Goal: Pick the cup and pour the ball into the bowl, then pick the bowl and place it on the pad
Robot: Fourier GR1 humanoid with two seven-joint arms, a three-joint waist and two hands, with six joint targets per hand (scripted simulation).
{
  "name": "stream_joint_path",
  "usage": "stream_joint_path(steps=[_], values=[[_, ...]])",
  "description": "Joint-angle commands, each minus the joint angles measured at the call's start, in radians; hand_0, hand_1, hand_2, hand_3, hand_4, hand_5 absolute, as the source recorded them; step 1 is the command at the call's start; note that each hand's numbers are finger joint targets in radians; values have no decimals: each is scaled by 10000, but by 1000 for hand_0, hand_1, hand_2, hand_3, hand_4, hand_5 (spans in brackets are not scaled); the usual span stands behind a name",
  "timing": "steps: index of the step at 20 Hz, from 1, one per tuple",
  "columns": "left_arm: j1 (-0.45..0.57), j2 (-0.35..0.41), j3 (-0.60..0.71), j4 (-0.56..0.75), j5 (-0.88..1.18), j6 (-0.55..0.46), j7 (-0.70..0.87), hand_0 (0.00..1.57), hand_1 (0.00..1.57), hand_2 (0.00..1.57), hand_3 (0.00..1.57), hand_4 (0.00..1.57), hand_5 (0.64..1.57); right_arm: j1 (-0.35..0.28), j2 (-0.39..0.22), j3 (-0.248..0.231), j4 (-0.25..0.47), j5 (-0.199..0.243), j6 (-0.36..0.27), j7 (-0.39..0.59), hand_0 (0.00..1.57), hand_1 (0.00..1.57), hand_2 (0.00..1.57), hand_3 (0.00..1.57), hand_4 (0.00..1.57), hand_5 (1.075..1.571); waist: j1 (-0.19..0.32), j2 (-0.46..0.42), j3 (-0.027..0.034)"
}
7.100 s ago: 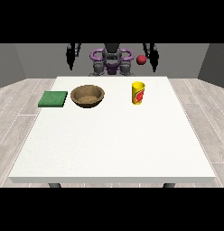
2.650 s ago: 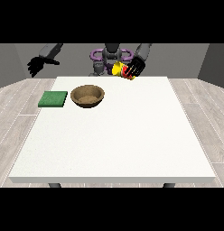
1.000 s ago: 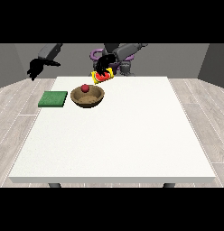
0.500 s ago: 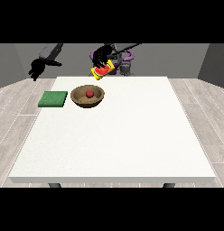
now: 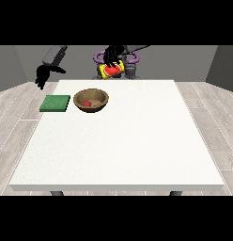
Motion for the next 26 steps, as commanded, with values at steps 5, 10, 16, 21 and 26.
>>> stream_joint_path(steps=[5, 10, 16, 21, 26], values=[[1069, 934, 3274, -1773, 3232, 2074, -846, 278, 278, 1571, 1571, 1002, 1571, -163, -590, -641, 262, -488, -353, 678, 0, 0, 0, 0, 470, 1557, 1764, 397, -27], [1560, 332, 4854, -1896, 6297, 2118, -2159, 1294, 1294, 1571, 1528, 996, 1564, -542, -419, -658, -154, -564, -544, 409, 0, 0, 0, 0, 236, 1561, 1464, 1767, -41], [1696, -157, 6409, -2037, 9223, 2124, -3869, 782, 782, 704, 94, 861, 1531, -814, -3, -642, -481, -854, -203, 269, 0, 0, 0, 0, 385, 1569, 1112, 2984, -28], [2529, -173, 6529, -1512, 11471, 2024, -4751, 0, 0, 0, 0, 0, 1545, -1246, 908, 23, -973, -548, -730, 710, 0, 0, 0, 0, 373, 1564, 683, 2830, -15], [3091, -177, 6412, -1029, 12049, 1914, -5286, 0, 0, 0, 0, 0, 1519, -1461, 828, 320, -798, -351, -904, 1301, 0, 0, 0, 0, 111, 1541, 164, 2305, 10]])
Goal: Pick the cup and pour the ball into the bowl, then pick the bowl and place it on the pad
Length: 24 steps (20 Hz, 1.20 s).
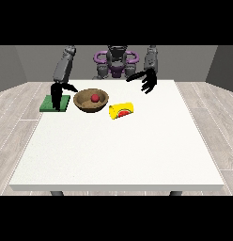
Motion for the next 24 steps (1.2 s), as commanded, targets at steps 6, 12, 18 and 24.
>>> stream_joint_path(steps=[6, 12, 18, 24], values=[[520, -37, 341, 629, 690, -315, -556, 0, 0, 0, 0, 0, 1533, 215, 777, 581, 308, 255, -240, 46, 0, 0, 0, 0, 82, 1543, -446, -782, 16], [291, -40, -762, -901, 757, -77, 299, 0, 0, 0, 0, 0, 1554, 130, 394, 5, 1656, 60, 212, -1402, 0, 0, 0, 0, 258, 1549, 295, 147, 29], [-131, 246, -415, -1452, 556, -802, 817, 0, 0, 0, 0, 0, 1558, 400, 673, -94, 1839, 6, 23, -1842, 0, 0, 0, 0, 151, 1525, 907, 356, 32], [-166, 609, -25, -803, 1068, -1470, 619, 0, 0, 0, 0, 0, 1562, -223, 1390, 46, 1428, -189, -654, -700, 0, 0, 0, 0, 233, 1532, 825, -348, 8]])
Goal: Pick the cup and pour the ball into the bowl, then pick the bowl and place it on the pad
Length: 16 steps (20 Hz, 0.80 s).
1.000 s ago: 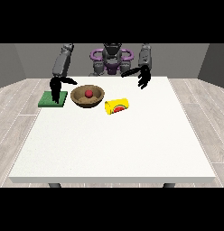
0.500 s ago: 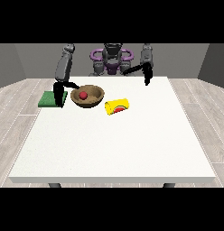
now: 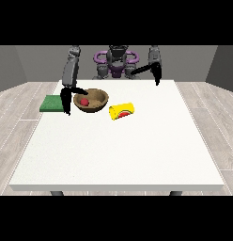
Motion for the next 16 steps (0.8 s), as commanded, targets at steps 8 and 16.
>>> stream_joint_path(steps=[8, 16], values=[[1215, -211, -177, 1, -63, 77, -537, 0, 0, 0, 0, 0, 1564, -846, 1082, 179, 529, -199, -1153, 984, 0, 0, 0, 0, 366, 1547, 63, -485, 246], [431, 296, 180, -429, 396, -620, 198, 0, 0, 0, 0, 0, 1568, -167, 480, 737, 1377, 855, -2613, 1855, 1571, 1571, 1571, 1571, 1053, 1550, 498, -218, 242]])
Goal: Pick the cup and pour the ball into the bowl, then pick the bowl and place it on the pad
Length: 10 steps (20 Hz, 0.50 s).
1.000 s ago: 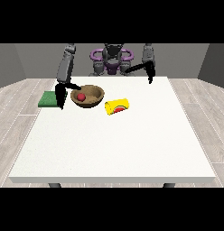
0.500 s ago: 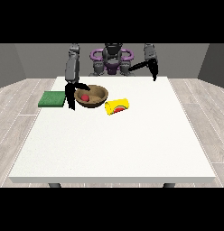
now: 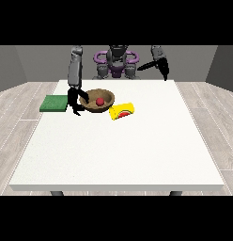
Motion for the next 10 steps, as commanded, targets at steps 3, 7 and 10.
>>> stream_joint_path(steps=[3, 7, 10], values=[[154, 126, 372, 301, 226, -26, 103, 0, 0, 0, 0, 0, 1570, 36, -169, 650, 511, 661, -626, 1648, 1571, 1571, 1571, 1571, 1029, 1550, -299, -371, 209], [177, 276, 719, 719, 363, 56, -419, 0, 0, 0, 0, 0, 1570, -1159, -279, 629, 164, 624, -1347, 2730, 1571, 1571, 1571, 1571, 1019, 1554, -543, -337, 212], [656, 697, 1221, 1154, 719, -223, -603, 0, 0, 0, 0, 0, 1570, -704, -69, 1051, -90, 884, -1261, 3179, 1571, 1571, 1571, 1571, 1030, 1558, -1058, -1142, 213]])
